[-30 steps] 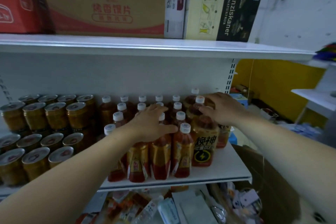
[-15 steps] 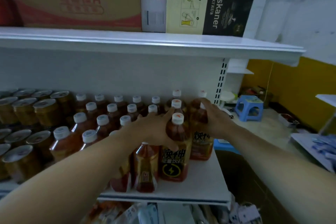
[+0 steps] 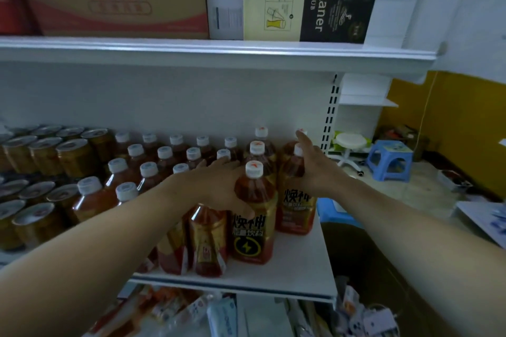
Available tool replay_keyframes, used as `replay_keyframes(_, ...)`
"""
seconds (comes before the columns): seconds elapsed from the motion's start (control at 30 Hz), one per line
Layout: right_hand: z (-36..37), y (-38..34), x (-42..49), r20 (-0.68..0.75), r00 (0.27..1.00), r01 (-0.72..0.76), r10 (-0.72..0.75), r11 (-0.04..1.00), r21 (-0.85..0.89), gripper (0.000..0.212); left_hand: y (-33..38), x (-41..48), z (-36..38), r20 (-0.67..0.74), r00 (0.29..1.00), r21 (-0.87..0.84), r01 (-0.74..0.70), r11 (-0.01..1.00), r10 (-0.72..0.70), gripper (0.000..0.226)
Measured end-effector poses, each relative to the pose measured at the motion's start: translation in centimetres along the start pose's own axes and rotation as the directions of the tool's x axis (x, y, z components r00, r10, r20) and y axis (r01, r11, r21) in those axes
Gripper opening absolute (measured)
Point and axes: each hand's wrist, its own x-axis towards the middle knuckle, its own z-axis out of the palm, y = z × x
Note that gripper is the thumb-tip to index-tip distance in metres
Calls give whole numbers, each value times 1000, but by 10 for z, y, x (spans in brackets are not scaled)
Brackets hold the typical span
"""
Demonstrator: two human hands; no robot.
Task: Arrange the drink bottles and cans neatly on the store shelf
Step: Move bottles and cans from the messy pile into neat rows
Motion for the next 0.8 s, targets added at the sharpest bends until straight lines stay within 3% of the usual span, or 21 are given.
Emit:
replay_keyframes(0.2,9,-9,1,-62,995,-72,75,996,42,81,-2,-1,9,25,991,-65,136,989,-134,105)
replay_keyframes(0.27,5,-13,4,-31,995,-90,91,996,23,81,-4,1,8,17,994,-120,111,987,-110,102)
replay_keyframes(0.37,-5,-29,7,-80,991,-119,107,980,-160,83,-12,-2,1,-15,998,-226,53,973,-58,87)
replay_keyframes(0.43,-8,-48,6,-104,993,-74,55,978,-194,80,-25,-12,-7,-113,993,-306,-4,952,-33,68)
replay_keyframes(0.5,-6,-68,3,-85,996,-35,18,980,-196,77,-47,-26,-11,-217,976,-263,-48,964,-11,52)
replay_keyframes(0.63,5,-109,1,-82,996,-41,19,958,-282,79,-109,-59,-8,-284,955,-131,51,990,-86,65)
replay_keyframes(0.8,31,-168,-10,-75,995,-77,59,962,-263,76,-160,-100,8,-178,935,-94,294,951,-307,95)
